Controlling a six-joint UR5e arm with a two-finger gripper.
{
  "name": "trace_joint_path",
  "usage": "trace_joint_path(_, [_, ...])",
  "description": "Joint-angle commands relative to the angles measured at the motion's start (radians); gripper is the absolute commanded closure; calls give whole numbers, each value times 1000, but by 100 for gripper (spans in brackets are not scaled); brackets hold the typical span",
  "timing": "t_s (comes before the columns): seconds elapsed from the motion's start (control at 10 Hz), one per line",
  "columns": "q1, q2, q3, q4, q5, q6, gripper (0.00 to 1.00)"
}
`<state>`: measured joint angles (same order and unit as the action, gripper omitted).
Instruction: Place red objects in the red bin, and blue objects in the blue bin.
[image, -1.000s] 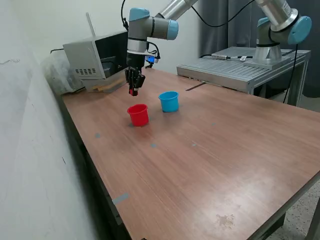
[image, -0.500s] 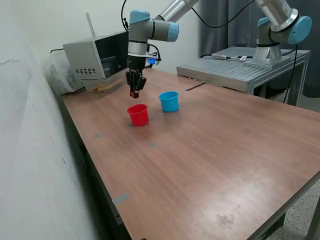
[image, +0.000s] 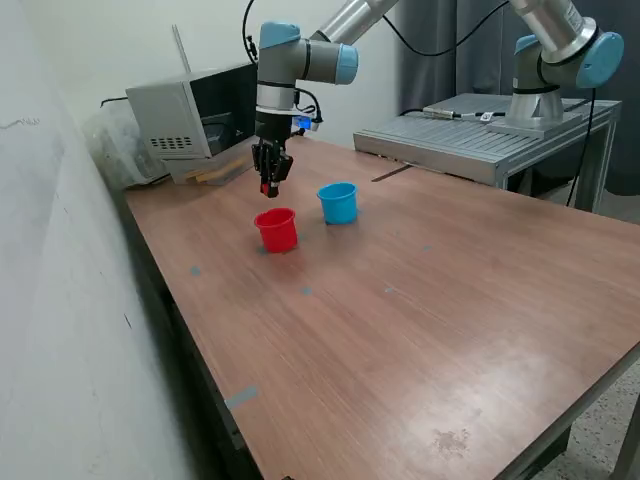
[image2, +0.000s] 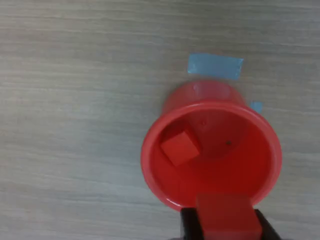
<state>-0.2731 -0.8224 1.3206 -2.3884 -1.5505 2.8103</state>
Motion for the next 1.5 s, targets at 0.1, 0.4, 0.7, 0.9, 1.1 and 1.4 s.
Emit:
trace_joint_path(0.1, [-1, 0, 0, 0, 0, 0, 100])
trace_joint_path(0.4, [-1, 0, 0, 0, 0, 0, 0])
trace_joint_path(0.7, [-1, 0, 0, 0, 0, 0, 0])
trace_joint_path(0.9, [-1, 0, 0, 0, 0, 0, 0])
trace_joint_path(1.1, [-1, 0, 2, 0, 0, 0, 0])
trace_joint_path(1.4, [5, -111, 88, 15, -8, -2, 0])
